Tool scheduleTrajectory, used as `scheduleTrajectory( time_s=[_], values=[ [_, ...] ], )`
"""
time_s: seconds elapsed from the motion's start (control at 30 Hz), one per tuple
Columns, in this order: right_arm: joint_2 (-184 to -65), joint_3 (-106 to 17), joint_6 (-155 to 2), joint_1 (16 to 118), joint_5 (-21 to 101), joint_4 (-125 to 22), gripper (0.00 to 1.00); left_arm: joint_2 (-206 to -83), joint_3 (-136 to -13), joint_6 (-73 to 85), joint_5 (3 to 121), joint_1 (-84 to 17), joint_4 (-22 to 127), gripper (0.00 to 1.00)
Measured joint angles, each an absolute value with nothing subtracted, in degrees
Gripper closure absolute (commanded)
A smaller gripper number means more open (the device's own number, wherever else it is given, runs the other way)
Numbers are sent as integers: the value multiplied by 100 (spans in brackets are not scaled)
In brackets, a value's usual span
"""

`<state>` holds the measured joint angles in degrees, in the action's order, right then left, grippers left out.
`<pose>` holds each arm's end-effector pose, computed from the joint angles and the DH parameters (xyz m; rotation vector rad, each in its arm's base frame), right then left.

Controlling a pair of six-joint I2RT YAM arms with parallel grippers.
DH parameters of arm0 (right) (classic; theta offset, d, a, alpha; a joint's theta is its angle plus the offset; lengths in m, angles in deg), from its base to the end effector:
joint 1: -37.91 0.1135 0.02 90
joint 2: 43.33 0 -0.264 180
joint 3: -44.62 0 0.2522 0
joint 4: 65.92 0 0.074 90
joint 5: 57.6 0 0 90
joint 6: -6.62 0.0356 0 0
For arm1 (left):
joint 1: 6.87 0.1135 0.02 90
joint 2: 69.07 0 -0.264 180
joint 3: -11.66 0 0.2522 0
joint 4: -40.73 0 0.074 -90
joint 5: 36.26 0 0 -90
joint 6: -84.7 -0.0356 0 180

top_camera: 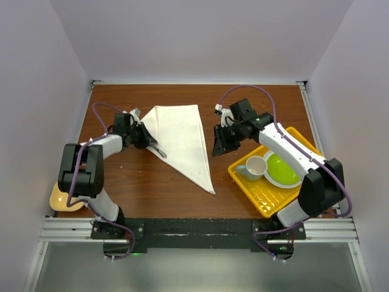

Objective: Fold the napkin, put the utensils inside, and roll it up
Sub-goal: Fold the napkin

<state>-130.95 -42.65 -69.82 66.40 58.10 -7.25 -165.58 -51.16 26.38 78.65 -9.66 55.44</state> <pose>0.2702 0.1642 0.2848 -0.5152 2.6305 0.8356 0.3292 -0.0311 0.1564 -0.4135 2.4319 -0.7952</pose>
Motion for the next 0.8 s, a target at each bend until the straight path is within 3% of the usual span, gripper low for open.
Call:
scheduleTrajectory(
  time_s=[0.5, 0.63, 0.8],
  values=[
    [-13088, -4162, -6944, 6640, 5812, -813, 65, -16510, -4982, 2509, 7841, -968, 5550, 82],
    [-13068, -4103, -6944, 6640, 5810, -815, 65, -16477, -4943, 2472, 7841, -968, 5635, 56],
    [-13068, -4103, -6942, 6640, 5812, -826, 65, -16090, -4939, 2411, 7887, -970, 5813, 49]
  ],
)
